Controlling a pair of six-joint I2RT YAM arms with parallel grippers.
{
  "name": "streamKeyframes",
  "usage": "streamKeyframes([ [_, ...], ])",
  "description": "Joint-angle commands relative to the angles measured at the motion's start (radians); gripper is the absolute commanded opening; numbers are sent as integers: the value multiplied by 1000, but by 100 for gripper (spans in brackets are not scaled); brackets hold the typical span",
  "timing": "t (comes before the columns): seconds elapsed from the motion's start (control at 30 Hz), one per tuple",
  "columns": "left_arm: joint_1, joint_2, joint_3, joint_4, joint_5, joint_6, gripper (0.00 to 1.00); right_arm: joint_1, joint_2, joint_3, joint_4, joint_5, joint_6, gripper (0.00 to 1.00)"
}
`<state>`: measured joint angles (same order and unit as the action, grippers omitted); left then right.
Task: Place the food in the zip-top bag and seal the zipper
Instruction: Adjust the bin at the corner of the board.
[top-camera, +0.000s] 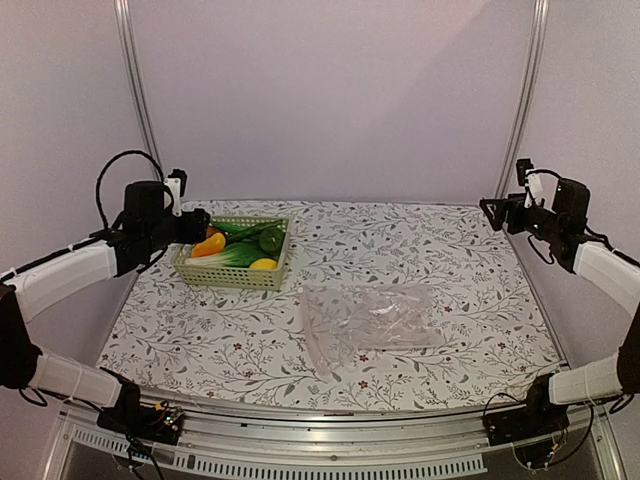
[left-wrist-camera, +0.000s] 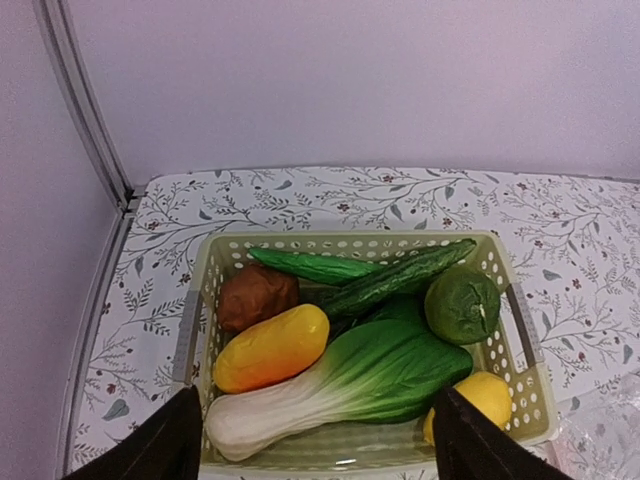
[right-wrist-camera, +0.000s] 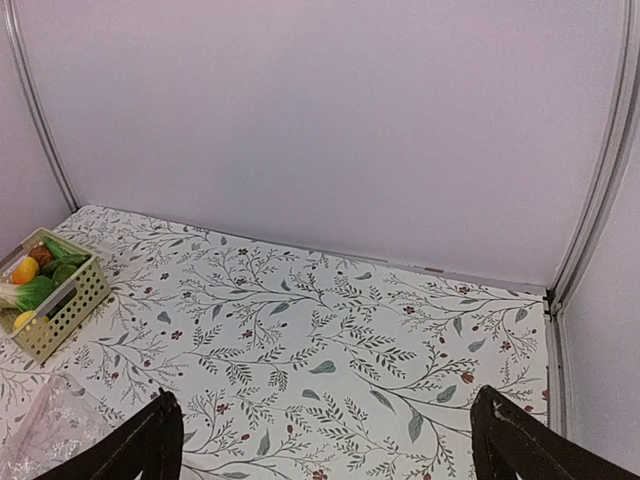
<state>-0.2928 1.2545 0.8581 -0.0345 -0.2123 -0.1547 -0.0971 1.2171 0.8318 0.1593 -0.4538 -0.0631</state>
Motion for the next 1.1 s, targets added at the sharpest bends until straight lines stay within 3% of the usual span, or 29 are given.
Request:
streamKeyframes([
  [0.0, -1, -17, -22, 30, 198, 84, 74, -15, 10, -35, -5, -186, -113, 98],
  [0.1, -28, -29, -38, 30, 284, 140, 71, -19, -5, -51, -27, -331, -183, 93],
  [0.23, -97, -42, -12, -120, 316, 223, 74, -21, 4, -46, -65, -432, -239, 87],
  [0.3, -144, -37, 16, -215, 272, 253, 94, -21, 24, -34, -86, -471, -250, 85],
  [0.4, -208, -21, 34, -332, 222, 280, 99, -20, 63, -15, -114, -547, -248, 81],
  [0.57, -267, 6, 34, -439, 116, 325, 92, -12, 134, 34, -202, -603, -284, 76],
  [0.7, -266, 39, 45, -400, 90, 364, 87, -8, 159, 49, -237, -619, -321, 75],
  [1.07, -246, 381, 266, -486, -17, 496, 88, -4, 150, 64, -282, -603, -344, 72],
])
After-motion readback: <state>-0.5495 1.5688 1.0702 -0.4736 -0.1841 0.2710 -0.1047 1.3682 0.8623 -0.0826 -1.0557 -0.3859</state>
